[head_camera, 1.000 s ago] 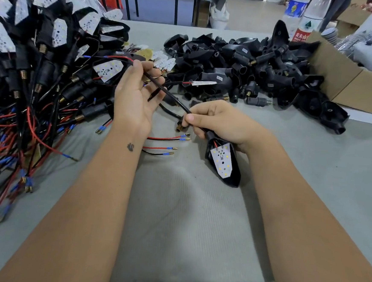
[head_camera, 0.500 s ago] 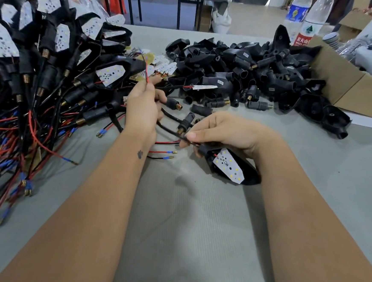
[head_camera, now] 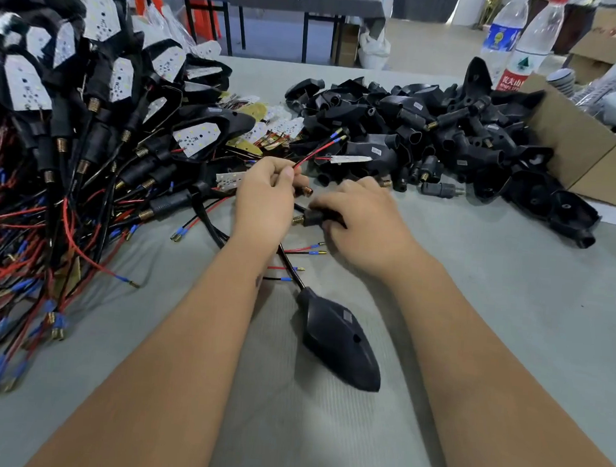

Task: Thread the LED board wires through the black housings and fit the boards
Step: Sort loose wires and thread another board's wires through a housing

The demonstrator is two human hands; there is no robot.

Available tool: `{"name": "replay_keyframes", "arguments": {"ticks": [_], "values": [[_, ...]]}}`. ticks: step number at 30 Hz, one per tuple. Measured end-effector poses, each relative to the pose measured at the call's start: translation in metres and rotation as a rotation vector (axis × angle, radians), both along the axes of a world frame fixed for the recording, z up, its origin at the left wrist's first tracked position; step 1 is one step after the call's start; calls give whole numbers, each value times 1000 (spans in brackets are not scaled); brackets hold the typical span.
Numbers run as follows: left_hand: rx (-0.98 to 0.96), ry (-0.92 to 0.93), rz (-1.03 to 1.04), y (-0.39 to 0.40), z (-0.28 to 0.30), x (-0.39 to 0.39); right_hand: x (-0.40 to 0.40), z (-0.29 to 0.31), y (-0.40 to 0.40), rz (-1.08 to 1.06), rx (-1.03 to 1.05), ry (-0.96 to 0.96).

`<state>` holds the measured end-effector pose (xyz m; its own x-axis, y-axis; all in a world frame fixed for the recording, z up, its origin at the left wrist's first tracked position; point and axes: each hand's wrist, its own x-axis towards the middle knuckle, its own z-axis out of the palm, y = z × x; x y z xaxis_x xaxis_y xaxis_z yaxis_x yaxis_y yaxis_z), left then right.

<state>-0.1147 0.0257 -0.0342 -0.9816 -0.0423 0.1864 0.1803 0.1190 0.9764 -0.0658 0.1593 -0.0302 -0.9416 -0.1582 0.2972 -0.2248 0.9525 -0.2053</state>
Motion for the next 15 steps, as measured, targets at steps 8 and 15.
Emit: {"name": "replay_keyframes", "arguments": {"ticks": [8,15], "values": [[-5,-42,7,2,5,2,6,8,3,-175,-944,135],[-38,52,-132,2,7,9,4,15,-4,34,-1683,39]]}}
